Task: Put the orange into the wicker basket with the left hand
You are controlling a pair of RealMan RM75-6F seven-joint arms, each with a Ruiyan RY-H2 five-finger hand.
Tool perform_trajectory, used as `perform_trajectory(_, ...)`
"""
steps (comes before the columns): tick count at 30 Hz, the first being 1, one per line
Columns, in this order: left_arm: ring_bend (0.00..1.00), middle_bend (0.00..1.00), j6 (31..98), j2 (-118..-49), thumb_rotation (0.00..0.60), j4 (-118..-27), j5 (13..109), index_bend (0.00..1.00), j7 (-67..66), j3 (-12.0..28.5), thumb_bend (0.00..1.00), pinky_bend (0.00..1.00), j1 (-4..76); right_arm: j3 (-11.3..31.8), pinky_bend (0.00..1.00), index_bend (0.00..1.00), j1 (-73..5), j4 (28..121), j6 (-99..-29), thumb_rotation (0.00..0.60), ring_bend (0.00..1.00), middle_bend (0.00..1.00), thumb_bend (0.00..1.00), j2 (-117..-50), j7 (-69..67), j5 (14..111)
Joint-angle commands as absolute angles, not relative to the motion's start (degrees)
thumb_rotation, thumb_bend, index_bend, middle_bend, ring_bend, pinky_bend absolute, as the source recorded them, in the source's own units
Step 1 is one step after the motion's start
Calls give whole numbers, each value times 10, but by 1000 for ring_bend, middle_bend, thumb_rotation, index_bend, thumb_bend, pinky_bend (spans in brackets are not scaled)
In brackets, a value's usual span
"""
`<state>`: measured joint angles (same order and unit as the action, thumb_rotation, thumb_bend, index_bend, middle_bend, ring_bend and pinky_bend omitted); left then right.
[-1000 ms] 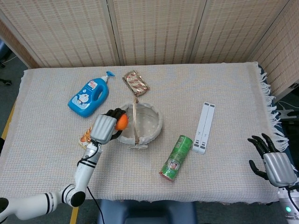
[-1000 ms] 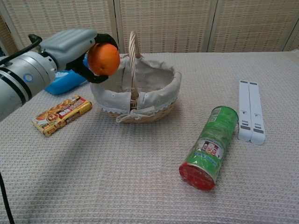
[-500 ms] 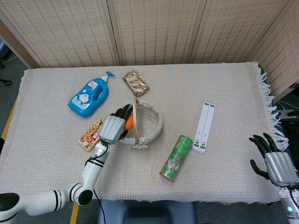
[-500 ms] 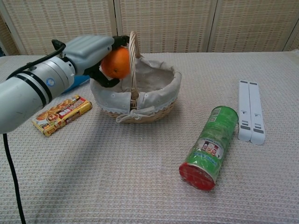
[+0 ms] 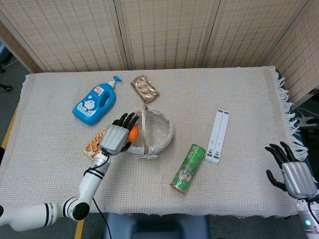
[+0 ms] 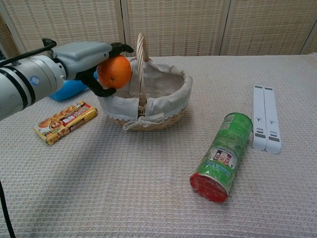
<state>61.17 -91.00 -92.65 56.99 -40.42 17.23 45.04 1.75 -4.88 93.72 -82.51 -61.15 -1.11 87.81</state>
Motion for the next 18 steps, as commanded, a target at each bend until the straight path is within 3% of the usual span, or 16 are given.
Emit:
perform_trajectory(1,0,0,614,-901,600,-937,565,0,-404,168,347,212,453,17,462,155,-49,937,-824,600,14,112,298,-612,-10,878)
perform_trajectory(18,0,0,634,-875,600,-952,570,0,-384,146,324,187,457,17,462,155,-49,938,-825,600,14,112,298,-609,-16,878)
